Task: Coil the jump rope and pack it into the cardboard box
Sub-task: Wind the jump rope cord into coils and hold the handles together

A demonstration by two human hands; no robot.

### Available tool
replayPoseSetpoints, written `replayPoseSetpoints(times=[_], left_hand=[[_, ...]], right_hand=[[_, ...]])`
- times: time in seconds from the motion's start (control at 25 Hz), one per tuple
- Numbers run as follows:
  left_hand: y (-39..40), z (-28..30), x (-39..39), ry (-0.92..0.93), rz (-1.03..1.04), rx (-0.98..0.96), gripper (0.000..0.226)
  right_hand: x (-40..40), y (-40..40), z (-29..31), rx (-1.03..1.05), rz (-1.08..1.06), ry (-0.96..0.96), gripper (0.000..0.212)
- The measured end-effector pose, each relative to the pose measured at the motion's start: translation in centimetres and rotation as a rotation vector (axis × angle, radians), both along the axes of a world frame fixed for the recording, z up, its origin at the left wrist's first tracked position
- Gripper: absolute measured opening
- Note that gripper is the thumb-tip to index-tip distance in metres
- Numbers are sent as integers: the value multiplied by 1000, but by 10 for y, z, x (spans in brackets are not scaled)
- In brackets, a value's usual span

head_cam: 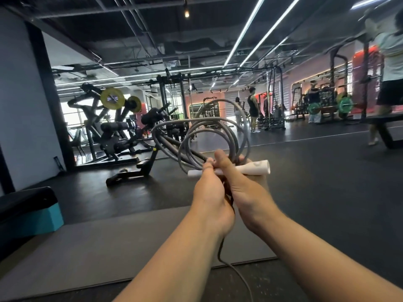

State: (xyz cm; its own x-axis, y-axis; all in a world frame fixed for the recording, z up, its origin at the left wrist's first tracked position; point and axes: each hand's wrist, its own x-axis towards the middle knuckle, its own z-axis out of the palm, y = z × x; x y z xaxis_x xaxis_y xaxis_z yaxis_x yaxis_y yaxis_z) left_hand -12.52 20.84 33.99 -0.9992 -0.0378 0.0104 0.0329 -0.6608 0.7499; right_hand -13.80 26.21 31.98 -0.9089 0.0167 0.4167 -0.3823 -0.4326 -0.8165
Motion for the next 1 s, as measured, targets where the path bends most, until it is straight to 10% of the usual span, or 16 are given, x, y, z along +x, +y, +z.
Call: replayPoseSetpoints(times=[0.16, 0.24, 0.36, 0.44, 0.52, 0.84, 1.0], left_hand=[[-16, -23, 20, -176, 76, -276, 42], [-37, -27, 35, -271, 399, -559, 84], [-54, -11, 48, 521, 932, -1461, 117], [-45, 23, 50, 1018, 794, -2139, 111], [-40, 40, 31, 1049, 537, -2520, 106], [-55, 52, 1, 778, 288, -2577, 33], [-68, 39, 1, 701, 6, -2226, 19]], right_hand=[[-2, 32, 14, 357, -213, 57, 41], [-2, 46, 24, 608, -180, 97, 45], [-4, 56, 34, 1047, -154, 148, 48], [-7, 54, 39, 1250, -169, 255, 35], [-6, 46, 45, 1486, -207, 419, 24], [-8, 57, 58, 1622, -100, 391, 17], [-4, 52, 54, 1696, -124, 456, 11]])
